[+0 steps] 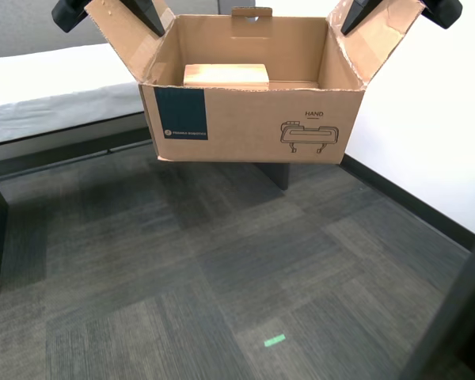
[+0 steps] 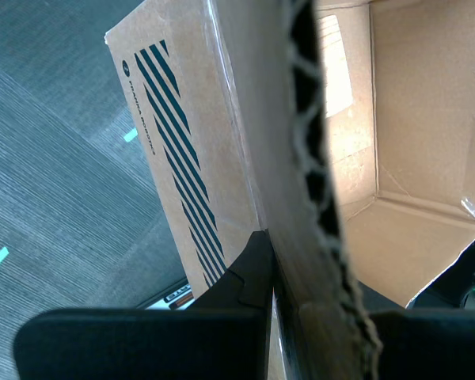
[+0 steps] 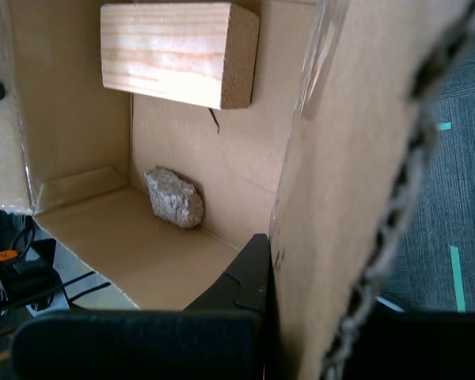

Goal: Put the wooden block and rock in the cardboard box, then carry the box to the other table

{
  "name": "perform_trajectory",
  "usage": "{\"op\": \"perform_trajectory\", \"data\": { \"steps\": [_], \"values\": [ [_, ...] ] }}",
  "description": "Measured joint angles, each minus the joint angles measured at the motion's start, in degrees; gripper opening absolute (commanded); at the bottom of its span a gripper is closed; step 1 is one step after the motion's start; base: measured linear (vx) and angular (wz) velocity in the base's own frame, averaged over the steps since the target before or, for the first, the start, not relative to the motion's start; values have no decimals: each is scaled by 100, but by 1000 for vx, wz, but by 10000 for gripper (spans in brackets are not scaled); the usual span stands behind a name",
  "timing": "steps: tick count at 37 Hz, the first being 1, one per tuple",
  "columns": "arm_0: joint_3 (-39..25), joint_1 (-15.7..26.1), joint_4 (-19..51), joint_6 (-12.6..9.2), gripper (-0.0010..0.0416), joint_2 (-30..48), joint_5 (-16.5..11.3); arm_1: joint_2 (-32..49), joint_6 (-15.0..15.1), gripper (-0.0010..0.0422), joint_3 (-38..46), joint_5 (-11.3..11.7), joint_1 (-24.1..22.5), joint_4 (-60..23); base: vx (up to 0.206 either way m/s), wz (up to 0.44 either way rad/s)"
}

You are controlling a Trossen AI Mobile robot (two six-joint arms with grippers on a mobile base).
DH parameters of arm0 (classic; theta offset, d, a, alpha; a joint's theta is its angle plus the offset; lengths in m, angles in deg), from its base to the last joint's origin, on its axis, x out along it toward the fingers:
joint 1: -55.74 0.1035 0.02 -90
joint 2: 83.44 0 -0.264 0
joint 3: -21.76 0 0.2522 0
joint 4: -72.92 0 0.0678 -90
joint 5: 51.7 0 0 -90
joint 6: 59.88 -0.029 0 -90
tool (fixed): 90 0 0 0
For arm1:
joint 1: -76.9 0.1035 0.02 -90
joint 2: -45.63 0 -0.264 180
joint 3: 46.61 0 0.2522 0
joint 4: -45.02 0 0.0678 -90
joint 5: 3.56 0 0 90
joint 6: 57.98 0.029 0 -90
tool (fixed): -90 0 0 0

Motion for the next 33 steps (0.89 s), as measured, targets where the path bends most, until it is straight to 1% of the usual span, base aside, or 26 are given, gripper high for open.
{"op": "perform_trajectory", "data": {
  "steps": [14, 33],
  "values": [
    [0, 26, 63, -2, -1, 0, -2, 0, 83, -1, 0, 0, -2, -39, 213, 229],
    [0, 33, 133, 2, -1, 0, -7, -2, 52, -1, 0, 0, -4, -146, 208, 235]
  ]
}}
